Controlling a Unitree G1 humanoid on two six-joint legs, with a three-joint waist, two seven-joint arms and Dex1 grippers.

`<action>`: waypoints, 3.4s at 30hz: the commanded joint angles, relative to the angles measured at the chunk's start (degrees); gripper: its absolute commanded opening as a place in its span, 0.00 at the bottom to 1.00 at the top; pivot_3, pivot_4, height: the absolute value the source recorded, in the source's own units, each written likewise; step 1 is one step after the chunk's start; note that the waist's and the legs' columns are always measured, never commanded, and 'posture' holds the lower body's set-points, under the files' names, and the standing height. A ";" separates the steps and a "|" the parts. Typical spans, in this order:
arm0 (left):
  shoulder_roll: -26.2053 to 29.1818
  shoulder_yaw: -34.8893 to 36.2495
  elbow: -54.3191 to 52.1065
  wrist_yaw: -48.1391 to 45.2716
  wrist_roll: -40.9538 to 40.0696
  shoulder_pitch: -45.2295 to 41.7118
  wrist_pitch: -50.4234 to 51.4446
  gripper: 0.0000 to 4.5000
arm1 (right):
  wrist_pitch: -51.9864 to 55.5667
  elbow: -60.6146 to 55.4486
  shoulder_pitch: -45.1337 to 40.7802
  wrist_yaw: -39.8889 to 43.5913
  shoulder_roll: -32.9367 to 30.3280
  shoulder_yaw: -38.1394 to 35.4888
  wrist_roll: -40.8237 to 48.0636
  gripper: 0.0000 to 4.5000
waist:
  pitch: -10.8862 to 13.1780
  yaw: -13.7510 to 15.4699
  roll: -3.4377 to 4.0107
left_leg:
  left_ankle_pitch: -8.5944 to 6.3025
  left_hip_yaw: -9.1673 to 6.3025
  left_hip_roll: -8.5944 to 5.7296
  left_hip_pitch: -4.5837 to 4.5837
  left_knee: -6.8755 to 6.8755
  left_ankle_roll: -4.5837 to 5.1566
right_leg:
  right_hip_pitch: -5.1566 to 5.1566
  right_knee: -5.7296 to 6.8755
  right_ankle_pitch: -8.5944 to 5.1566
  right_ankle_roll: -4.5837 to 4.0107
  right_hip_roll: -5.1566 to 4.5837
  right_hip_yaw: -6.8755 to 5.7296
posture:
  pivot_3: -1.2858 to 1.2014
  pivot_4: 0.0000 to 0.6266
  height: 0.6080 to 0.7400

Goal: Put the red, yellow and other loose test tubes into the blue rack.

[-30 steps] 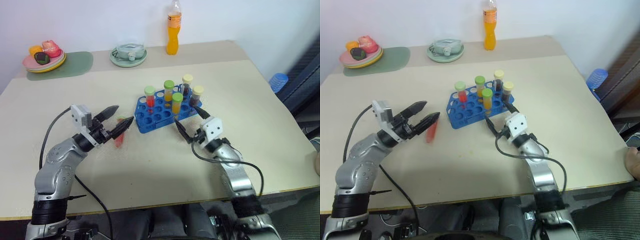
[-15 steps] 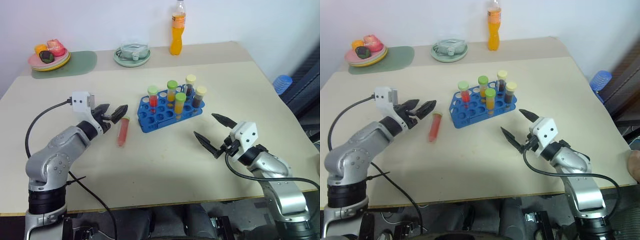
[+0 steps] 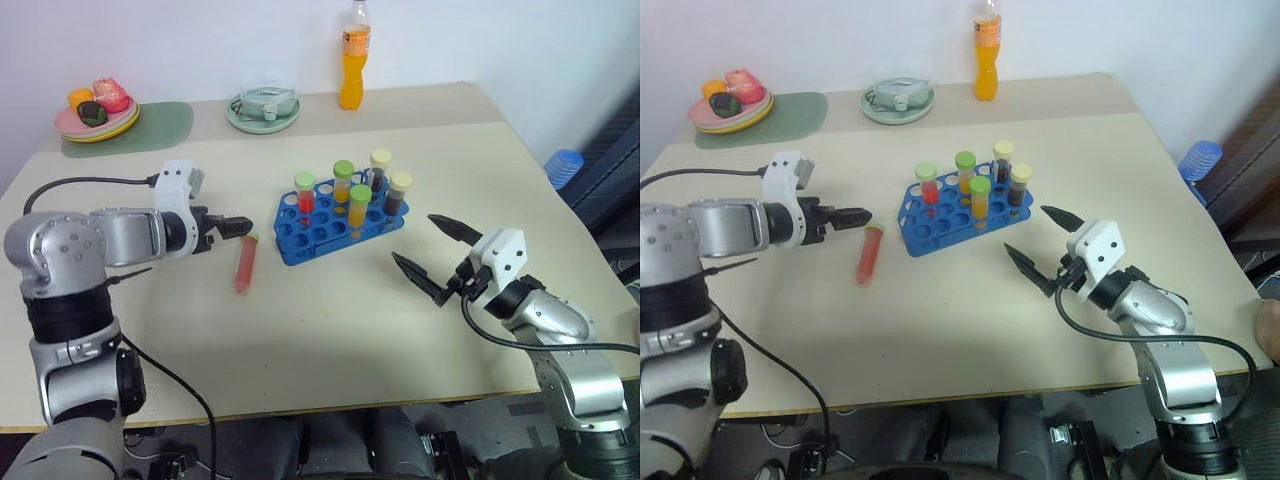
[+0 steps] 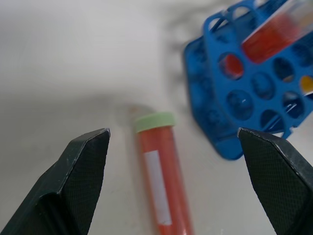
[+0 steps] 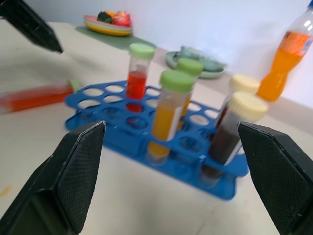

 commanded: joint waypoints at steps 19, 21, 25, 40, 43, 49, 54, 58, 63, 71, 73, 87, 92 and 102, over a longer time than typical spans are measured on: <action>-7.11 -1.60 20.94 38.66 -18.29 -7.64 0.48 0.95 | 0.68 -6.30 5.46 15.00 -7.77 -3.84 11.42 0.98 | 0.00 0.16 -0.05 | -0.01 -0.08 -0.04 -0.02 0.10 -0.01 | 0.02 0.00 0.01 0.02 -0.02 0.01 | 0.52 0.24 1.00; -8.16 -0.61 22.73 42.21 -18.63 -8.79 0.48 0.95 | 0.86 -6.34 5.62 16.16 -8.70 -3.98 11.89 0.98 | 0.00 0.21 -0.06 | 0.00 -0.08 -0.06 -0.02 0.13 -0.01 | 0.04 0.00 0.01 0.02 -0.02 0.01 | 0.52 0.24 1.00; -9.71 0.85 26.67 47.26 -19.53 -11.25 0.48 0.95 | 0.41 -5.62 5.44 18.01 -10.11 -3.97 11.69 0.98 | 0.00 0.13 -0.07 | -0.01 -0.08 -0.06 -0.02 0.14 -0.01 | 0.03 0.02 0.01 0.02 -0.03 0.01 | 0.52 0.24 1.00; -11.85 1.11 39.01 54.27 -17.95 -17.09 0.48 0.95 | -0.49 -5.32 5.51 18.03 -9.59 -3.25 10.15 0.98 | 0.00 0.18 -0.08 | 0.00 -0.08 -0.07 -0.02 0.14 -0.02 | 0.01 0.05 0.01 0.02 -0.03 0.01 | 0.52 0.24 1.00; -12.51 1.30 39.61 54.07 -16.72 -17.40 0.48 0.90 | -0.72 -5.36 5.76 17.82 -9.41 -3.02 9.93 1.00 | 0.00 0.19 -0.08 | 0.00 -0.08 -0.07 -0.01 0.14 -0.02 | 0.01 0.06 0.01 0.02 -0.04 0.01 | 0.52 0.24 1.00; -13.95 3.66 41.75 54.97 -14.23 -16.77 0.48 0.36 | -1.32 -4.67 5.91 17.92 -9.06 -2.49 9.55 1.00 | -0.01 0.41 -0.08 | 0.00 -0.07 -0.09 0.00 0.15 -0.02 | 0.02 0.07 0.01 0.02 -0.05 0.01 | 0.52 0.24 1.00; -14.99 6.65 39.86 55.67 -12.44 -15.24 0.48 0.36 | -1.88 -2.66 5.36 18.89 -9.28 -2.34 9.67 1.00 | -0.04 1.33 -0.10 | 0.00 -0.06 -0.11 0.02 0.18 -0.02 | 0.05 0.06 0.02 0.03 -0.06 0.01 | 0.52 0.24 1.00; -16.39 10.70 34.62 57.69 -13.50 -11.39 0.48 0.36 | -1.41 -0.15 2.59 19.44 -9.45 -2.14 9.94 1.00 | -0.07 1.43 -0.06 | 0.00 -0.03 -0.11 0.04 0.18 -0.02 | 0.05 0.07 0.02 0.03 -0.07 0.03 | 0.52 0.24 1.00; -20.22 13.90 26.05 60.02 -14.97 -7.06 0.48 0.36 | -2.39 3.55 0.06 22.01 -10.71 -2.68 9.47 1.00 | -0.12 1.52 -0.04 | 0.00 0.00 -0.09 0.11 0.18 -0.02 | 0.08 0.11 0.02 0.03 -0.07 0.05 | 0.52 0.24 1.00; -22.26 14.64 11.95 55.98 -17.42 -1.15 0.48 0.18 | -1.53 5.97 -3.26 23.05 -11.32 -3.11 9.24 1.00 | -0.12 1.45 -0.05 | -0.01 -0.01 -0.09 0.10 0.14 -0.03 | 0.04 0.10 0.01 0.03 -0.06 0.07 | 0.52 0.24 1.00; -22.43 14.20 7.06 51.57 -17.66 -0.66 0.09 0.18 | -1.62 6.31 -3.00 23.39 -11.78 -3.93 9.30 1.00 | -0.11 1.63 -0.06 | -0.01 -0.01 -0.09 0.08 0.17 -0.03 | 0.04 0.09 0.02 0.03 -0.07 0.07 | 0.52 0.24 1.00; -7.77 -21.50 -17.05 -25.72 24.21 15.80 -68.85 0.18 | 3.93 -2.15 5.58 19.37 -14.04 -12.28 11.72 1.00 | -0.14 1.88 0.00 | -0.01 0.06 -0.07 0.02 0.14 -0.03 | 0.10 -0.05 0.02 -0.01 -0.07 0.06 | 0.52 0.24 1.00; -17.28 -27.66 2.67 -27.87 41.31 14.74 -98.86 0.18 | 6.09 -6.62 10.63 16.95 -14.04 -16.55 12.27 1.00 | -0.12 2.33 -0.04 | -0.03 0.07 -0.06 0.01 0.16 0.01 | 0.17 -0.17 0.05 -0.03 -0.08 0.04 | 0.52 0.24 1.00; -28.06 -26.64 27.27 -29.56 46.57 10.83 -121.76 0.18 | 7.63 -10.89 18.20 16.14 -13.87 -23.90 13.24 1.00 | -0.09 2.93 -0.10 | -0.04 0.13 -0.05 0.01 0.17 0.05 | 0.14 -0.15 0.06 -0.01 -0.09 0.05 | 0.52 0.24 1.00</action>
